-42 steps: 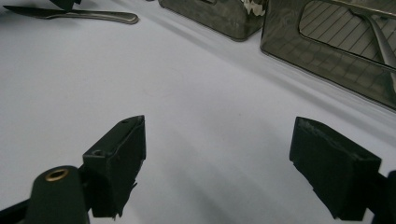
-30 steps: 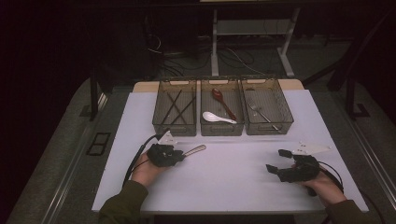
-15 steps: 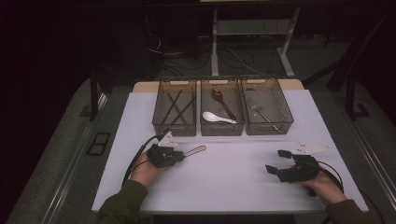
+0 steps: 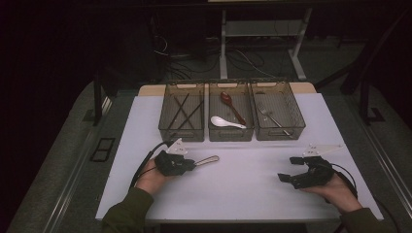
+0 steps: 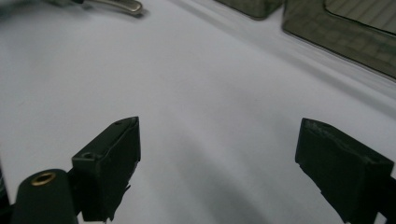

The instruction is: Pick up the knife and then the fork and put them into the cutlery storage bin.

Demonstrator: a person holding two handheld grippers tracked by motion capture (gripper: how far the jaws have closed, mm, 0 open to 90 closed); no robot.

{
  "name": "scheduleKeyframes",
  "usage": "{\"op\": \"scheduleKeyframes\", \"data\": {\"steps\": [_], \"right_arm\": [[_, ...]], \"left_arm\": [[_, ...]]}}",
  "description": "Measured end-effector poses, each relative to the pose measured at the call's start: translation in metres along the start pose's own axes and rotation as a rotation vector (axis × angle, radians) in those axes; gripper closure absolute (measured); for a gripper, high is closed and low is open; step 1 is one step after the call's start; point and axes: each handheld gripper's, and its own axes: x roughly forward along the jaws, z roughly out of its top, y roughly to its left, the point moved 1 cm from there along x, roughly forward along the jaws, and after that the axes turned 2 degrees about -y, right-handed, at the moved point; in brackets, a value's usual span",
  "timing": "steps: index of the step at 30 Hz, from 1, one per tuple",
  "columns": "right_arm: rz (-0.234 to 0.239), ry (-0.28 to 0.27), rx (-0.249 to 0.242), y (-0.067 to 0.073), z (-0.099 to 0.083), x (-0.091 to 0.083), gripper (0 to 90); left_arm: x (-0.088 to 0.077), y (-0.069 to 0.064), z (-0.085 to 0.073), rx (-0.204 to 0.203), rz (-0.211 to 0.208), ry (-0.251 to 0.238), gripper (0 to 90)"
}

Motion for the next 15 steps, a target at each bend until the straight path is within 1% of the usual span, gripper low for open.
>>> {"op": "scheduleKeyframes", "data": {"steps": [1, 2, 3, 4, 5, 6, 8, 10, 11, 12, 15], "right_arm": [[0.011, 0.001, -0.014, 0.001, 0.001, -0.001, 13.5], [0.012, -0.003, -0.034, 0.001, 0.002, -0.001, 14.2], [0.023, 0.003, -0.043, 0.001, 0.003, -0.002, 14.4], [0.030, 0.013, -0.049, 0.002, 0.004, -0.002, 14.4], [0.027, 0.028, -0.067, 0.002, 0.005, -0.002, 14.3], [0.024, 0.038, -0.084, 0.003, 0.006, -0.001, 14.4], [0.024, 0.054, -0.103, 0.004, 0.009, 0.000, 14.4], [0.031, 0.068, -0.118, 0.006, 0.012, 0.002, 14.5], [0.040, 0.074, -0.133, 0.007, 0.014, 0.003, 14.9], [0.045, 0.076, -0.137, 0.008, 0.016, 0.004, 15.0], [0.076, 0.088, -0.165, 0.012, 0.022, 0.006, 15.6]], "left_arm": [[-0.001, -0.001, 0.002, 0.009, -0.009, 0.000, 78.9], [-0.001, -0.003, 0.003, 0.008, -0.014, -0.007, 78.9], [-0.002, -0.004, 0.005, 0.016, -0.021, -0.009, 78.9], [-0.002, -0.006, 0.007, 0.012, -0.030, -0.020, 78.9], [-0.002, -0.007, 0.009, 0.029, -0.037, -0.017, 78.9], [-0.002, -0.009, 0.011, 0.033, -0.046, -0.020, 78.9], [-0.002, -0.013, 0.015, 0.044, -0.064, -0.021, 78.9], [-0.001, -0.018, 0.021, 0.064, -0.081, -0.021, 78.9], [0.000, -0.020, 0.022, 0.070, -0.088, -0.026, 78.9], [0.000, -0.022, 0.025, 0.075, -0.094, -0.030, 78.9], [0.003, -0.028, 0.032, 0.109, -0.118, -0.030, 78.9]]}}
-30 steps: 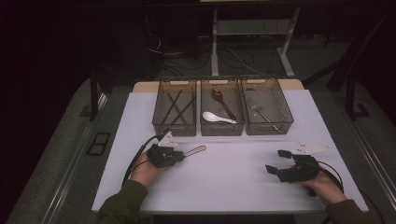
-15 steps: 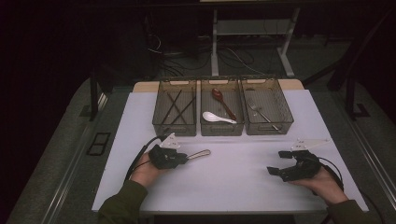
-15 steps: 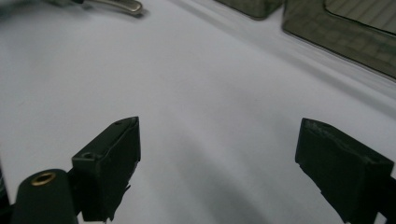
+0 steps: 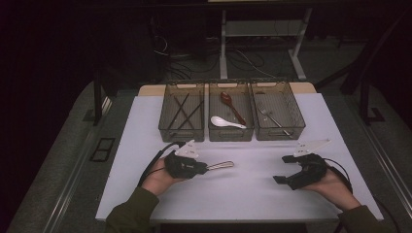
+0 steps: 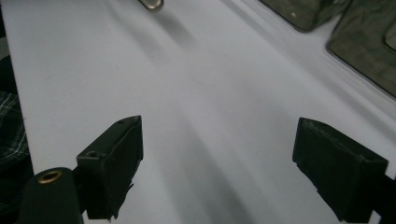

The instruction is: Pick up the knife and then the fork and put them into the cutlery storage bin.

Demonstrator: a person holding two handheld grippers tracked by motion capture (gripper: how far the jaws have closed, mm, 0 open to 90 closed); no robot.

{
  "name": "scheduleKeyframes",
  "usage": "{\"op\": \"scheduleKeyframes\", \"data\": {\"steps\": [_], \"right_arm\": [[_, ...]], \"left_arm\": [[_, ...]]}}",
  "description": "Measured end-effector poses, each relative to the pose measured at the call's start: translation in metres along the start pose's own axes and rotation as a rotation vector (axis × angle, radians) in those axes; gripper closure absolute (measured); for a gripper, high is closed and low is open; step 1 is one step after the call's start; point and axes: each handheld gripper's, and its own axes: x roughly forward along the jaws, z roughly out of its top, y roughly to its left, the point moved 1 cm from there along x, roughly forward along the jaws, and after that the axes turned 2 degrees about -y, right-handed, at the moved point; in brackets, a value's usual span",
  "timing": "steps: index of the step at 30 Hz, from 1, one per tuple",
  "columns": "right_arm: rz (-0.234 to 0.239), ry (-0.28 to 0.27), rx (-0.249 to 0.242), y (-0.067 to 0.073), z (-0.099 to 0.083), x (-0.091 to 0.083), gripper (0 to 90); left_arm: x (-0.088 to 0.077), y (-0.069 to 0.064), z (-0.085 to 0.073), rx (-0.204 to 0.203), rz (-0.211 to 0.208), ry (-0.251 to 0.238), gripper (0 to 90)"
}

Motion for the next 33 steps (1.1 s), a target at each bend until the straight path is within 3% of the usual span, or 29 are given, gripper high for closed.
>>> {"op": "scheduleKeyframes", "data": {"steps": [7, 17, 22, 28, 33], "right_arm": [[0.050, 0.004, -0.058, 0.005, 0.016, 0.007, 15.6], [0.164, 0.035, -0.141, 0.020, 0.041, 0.024, 15.6], [0.209, 0.065, -0.220, 0.025, 0.052, 0.035, 18.2], [0.278, 0.121, -0.257, 0.031, 0.060, 0.049, 27.0], [0.343, 0.167, -0.270, 0.034, 0.062, 0.060, 43.4]], "left_arm": [[0.012, -0.014, 0.021, 0.065, -0.062, -0.002, 78.9], [0.030, -0.034, 0.050, 0.161, -0.134, -0.024, 78.8], [0.040, -0.039, 0.061, 0.216, -0.149, -0.014, 78.8], [0.048, -0.043, 0.067, 0.241, -0.162, 0.001, 78.8], [0.049, -0.045, 0.065, 0.239, -0.167, 0.009, 78.8]]}}
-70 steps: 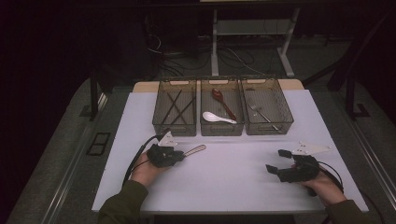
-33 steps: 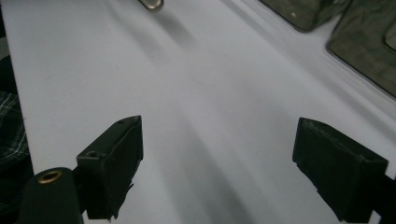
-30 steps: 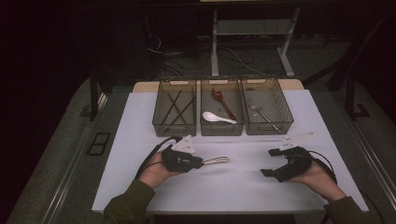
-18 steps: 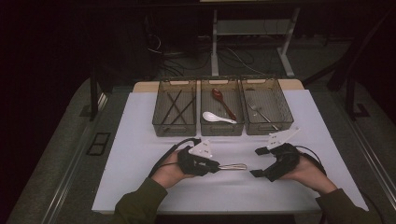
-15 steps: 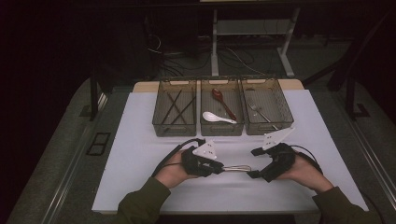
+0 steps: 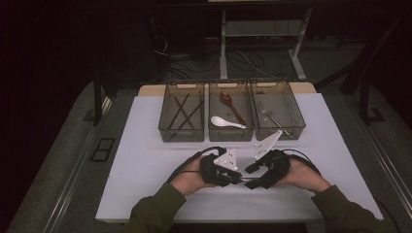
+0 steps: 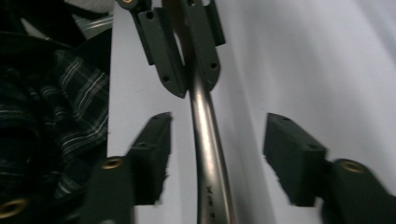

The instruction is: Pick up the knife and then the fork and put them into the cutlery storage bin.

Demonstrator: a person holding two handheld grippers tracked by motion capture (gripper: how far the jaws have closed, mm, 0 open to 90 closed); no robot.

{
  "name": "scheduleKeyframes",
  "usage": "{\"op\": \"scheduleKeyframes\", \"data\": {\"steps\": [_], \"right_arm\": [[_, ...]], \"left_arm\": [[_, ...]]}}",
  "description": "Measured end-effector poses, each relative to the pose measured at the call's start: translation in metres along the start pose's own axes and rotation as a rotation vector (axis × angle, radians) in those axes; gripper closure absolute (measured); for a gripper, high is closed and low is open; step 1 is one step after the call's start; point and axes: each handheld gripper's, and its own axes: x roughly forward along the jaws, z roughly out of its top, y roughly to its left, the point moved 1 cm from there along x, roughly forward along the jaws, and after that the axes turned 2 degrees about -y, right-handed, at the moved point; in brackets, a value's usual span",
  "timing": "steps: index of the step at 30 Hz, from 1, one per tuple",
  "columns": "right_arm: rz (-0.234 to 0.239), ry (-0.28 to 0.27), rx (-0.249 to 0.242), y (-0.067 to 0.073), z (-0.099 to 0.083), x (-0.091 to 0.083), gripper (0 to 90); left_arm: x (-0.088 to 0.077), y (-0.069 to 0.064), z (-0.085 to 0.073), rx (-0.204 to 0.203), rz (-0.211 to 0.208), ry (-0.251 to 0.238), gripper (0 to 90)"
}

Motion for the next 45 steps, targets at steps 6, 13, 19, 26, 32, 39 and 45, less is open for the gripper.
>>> {"op": "scheduleKeyframes", "data": {"steps": [6, 13, 19, 26, 32, 39, 45], "right_arm": [[0.040, 0.046, -0.002, -0.001, 0.004, 0.009, 61.7], [0.083, 0.059, 0.000, 0.001, 0.008, 0.015, 76.1], [0.069, 0.081, -0.061, 0.001, 0.007, 0.019, 82.5], [0.048, 0.101, -0.055, -0.001, 0.006, 0.024, 82.8], [0.035, 0.093, -0.065, -0.003, 0.004, 0.021, 82.8], [0.006, 0.091, -0.028, -0.006, 0.000, 0.015, 82.7], [-0.028, 0.073, -0.014, -0.010, -0.005, 0.005, 82.7]], "left_arm": [[0.002, -0.002, 0.001, 0.017, -0.003, 0.013, 78.8], [0.002, -0.003, 0.001, 0.009, -0.001, 0.013, 78.8], [-0.005, -0.002, 0.003, 0.004, -0.008, -0.042, 88.9], [-0.010, -0.001, 0.002, 0.004, 0.007, -0.031, 88.8], [-0.011, 0.001, 0.000, -0.013, 0.010, -0.039, 88.7], [-0.023, 0.005, -0.012, -0.075, 0.033, -0.088, 87.0], [-0.032, 0.001, -0.027, -0.134, 0.065, -0.098, 79.4]]}}
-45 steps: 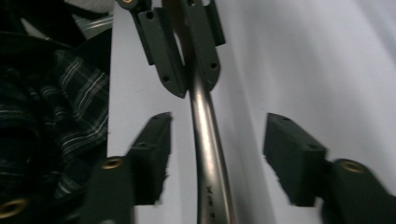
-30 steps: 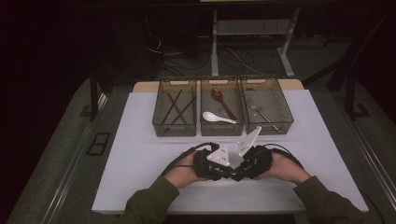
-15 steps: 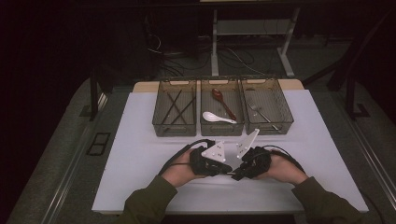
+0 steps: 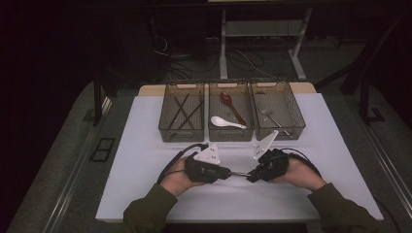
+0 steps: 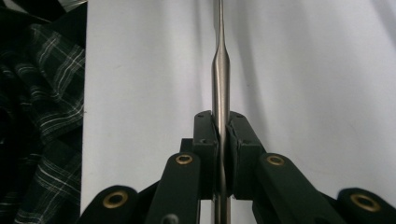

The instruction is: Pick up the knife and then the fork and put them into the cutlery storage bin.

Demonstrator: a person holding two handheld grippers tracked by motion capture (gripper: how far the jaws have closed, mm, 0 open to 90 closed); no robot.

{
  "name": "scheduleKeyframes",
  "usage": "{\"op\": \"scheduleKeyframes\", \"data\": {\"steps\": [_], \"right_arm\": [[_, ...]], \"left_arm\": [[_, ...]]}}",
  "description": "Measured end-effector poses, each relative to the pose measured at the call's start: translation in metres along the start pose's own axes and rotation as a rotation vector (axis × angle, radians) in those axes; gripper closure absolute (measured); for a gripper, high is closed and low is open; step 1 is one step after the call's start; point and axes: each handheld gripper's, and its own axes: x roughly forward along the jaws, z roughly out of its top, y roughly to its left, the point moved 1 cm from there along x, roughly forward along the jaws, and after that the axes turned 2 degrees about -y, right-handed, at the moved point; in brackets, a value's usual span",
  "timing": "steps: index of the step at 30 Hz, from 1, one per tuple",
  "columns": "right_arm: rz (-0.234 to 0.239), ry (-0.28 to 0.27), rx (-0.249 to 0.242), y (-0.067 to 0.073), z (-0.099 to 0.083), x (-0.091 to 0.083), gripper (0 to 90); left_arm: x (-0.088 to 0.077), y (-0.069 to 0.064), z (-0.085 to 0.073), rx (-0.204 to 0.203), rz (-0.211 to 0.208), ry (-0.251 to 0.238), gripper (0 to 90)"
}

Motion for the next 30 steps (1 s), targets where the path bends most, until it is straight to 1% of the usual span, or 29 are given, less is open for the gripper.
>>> {"op": "scheduleKeyframes", "data": {"steps": [1, 3, 4, 6, 8, 9, 10, 17, 19, 20, 21, 24, 25, 26, 28, 30], "right_arm": [[0.001, -0.005, 0.005, 0.000, -0.001, -0.001, 82.7], [-0.015, -0.008, 0.010, -0.001, -0.003, -0.003, 82.7], [-0.013, -0.012, 0.012, -0.002, -0.005, -0.005, 82.7], [-0.023, -0.015, 0.021, -0.003, -0.007, -0.007, 82.6], [-0.032, -0.019, 0.028, -0.004, -0.009, -0.010, 82.7], [-0.034, -0.022, 0.033, -0.005, -0.009, -0.010, 82.6], [-0.040, -0.021, 0.045, -0.005, -0.010, -0.011, 82.6], [-0.076, -0.032, 0.073, -0.011, -0.017, -0.017, 82.7], [-0.085, -0.034, 0.084, -0.013, -0.019, -0.020, 82.6], [-0.088, -0.039, 0.083, -0.013, -0.020, -0.020, 82.6], [-0.094, -0.042, 0.089, -0.014, -0.020, -0.021, 82.6], [-0.109, -0.050, 0.091, -0.016, -0.022, -0.024, 82.6], [-0.113, -0.051, 0.101, -0.016, -0.022, -0.025, 82.6], [-0.119, -0.056, 0.108, -0.017, -0.023, -0.026, 82.6], [-0.132, -0.063, 0.109, -0.019, -0.024, -0.028, 82.6], [-0.144, -0.071, 0.126, -0.019, -0.025, -0.031, 82.6]], "left_arm": [[-0.002, 0.000, -0.002, -0.006, 0.006, -0.001, 78.3], [-0.005, 0.000, -0.007, -0.021, 0.017, -0.005, 75.5], [-0.008, 0.000, -0.010, -0.028, 0.024, -0.008, 74.1], [-0.011, 0.000, -0.015, -0.051, 0.039, -0.022, 71.0], [-0.015, 0.000, -0.020, -0.064, 0.055, -0.026, 65.8], [-0.017, 0.000, -0.023, -0.076, 0.062, -0.035, 64.7], [-0.019, 0.001, -0.026, -0.079, 0.068, -0.034, 63.4], [-0.035, 0.003, -0.051, -0.134, 0.117, -0.043, 53.1], [-0.040, 0.002, -0.058, -0.154, 0.138, -0.053, 49.7], [-0.041, 0.002, -0.061, -0.158, 0.147, -0.053, 47.4], [-0.043, 0.002, -0.065, -0.160, 0.166, -0.053, 46.1], [-0.047, 0.001, -0.074, -0.188, 0.197, -0.061, 41.8], [-0.048, 0.001, -0.078, -0.206, 0.212, -0.070, 40.6], [-0.049, 0.001, -0.080, -0.216, 0.219, -0.075, 39.2], [-0.051, 0.000, -0.084, -0.251, 0.252, -0.098, 35.5], [-0.053, 0.000, -0.088, -0.280, 0.277, -0.108, 32.5]]}}
